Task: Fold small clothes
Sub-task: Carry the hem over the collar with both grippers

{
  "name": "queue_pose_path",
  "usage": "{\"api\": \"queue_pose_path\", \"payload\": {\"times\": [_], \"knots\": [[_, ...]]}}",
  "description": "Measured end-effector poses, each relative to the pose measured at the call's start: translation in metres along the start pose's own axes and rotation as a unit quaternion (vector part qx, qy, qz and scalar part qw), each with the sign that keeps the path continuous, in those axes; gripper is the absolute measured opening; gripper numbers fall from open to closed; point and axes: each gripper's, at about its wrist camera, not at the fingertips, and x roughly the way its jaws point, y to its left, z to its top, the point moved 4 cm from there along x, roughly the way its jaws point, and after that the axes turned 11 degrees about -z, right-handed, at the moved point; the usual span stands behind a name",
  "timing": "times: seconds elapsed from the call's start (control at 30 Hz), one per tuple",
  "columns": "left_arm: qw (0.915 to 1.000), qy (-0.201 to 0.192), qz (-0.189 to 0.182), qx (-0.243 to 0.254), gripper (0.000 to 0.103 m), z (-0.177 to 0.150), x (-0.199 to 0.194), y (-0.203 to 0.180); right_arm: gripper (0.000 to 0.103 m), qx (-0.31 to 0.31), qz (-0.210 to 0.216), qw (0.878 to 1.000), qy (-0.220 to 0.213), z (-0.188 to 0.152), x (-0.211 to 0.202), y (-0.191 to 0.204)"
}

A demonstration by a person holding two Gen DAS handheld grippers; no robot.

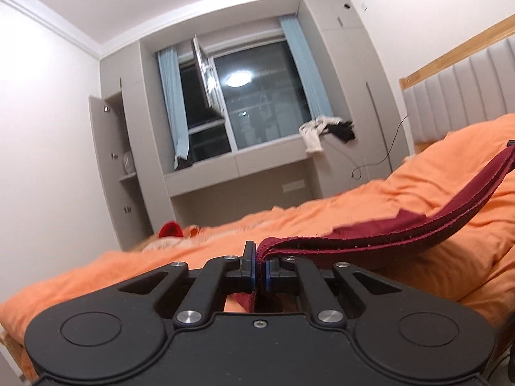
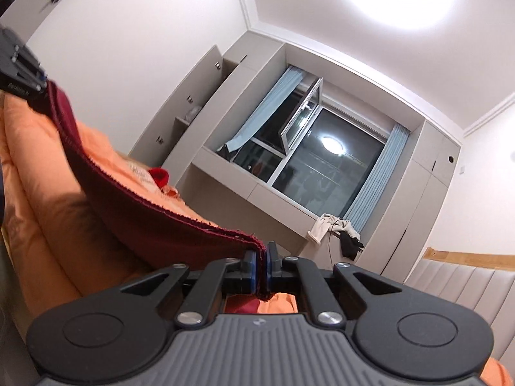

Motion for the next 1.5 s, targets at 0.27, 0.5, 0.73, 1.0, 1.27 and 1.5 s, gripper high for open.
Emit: {"api": "queue_pose_path", "payload": {"times": [0.27,0.5,0.73,1.0,1.27,1.5], "knots": [[0.9998,-0.002,0.0,-0.019,0.005,0.024,0.026,0.012,0.006,0.004,-0.012,1.0,-0.015,0.002,0.068,-0.004],[0.9995,-0.003,0.023,-0.021,0.005,0.051,0.105,0.039,0.006,-0.007,-0.025,1.0,-0.003,0.0,0.168,0.01],[0.9977,0.036,0.044,-0.036,0.006,0.056,0.219,0.067,0.006,-0.012,-0.019,0.999,0.038,-0.022,0.276,0.041],[0.9894,0.11,0.06,-0.075,0.006,0.02,0.335,0.096,0.006,-0.019,-0.007,0.996,0.086,-0.071,0.355,0.087],[0.979,0.174,0.07,-0.081,0.008,-0.032,0.408,0.106,0.006,-0.037,0.032,0.989,0.142,-0.122,0.407,0.124],[0.9697,0.214,0.063,-0.099,0.015,-0.063,0.432,0.112,0.011,-0.036,0.049,0.983,0.174,-0.141,0.411,0.132]]}}
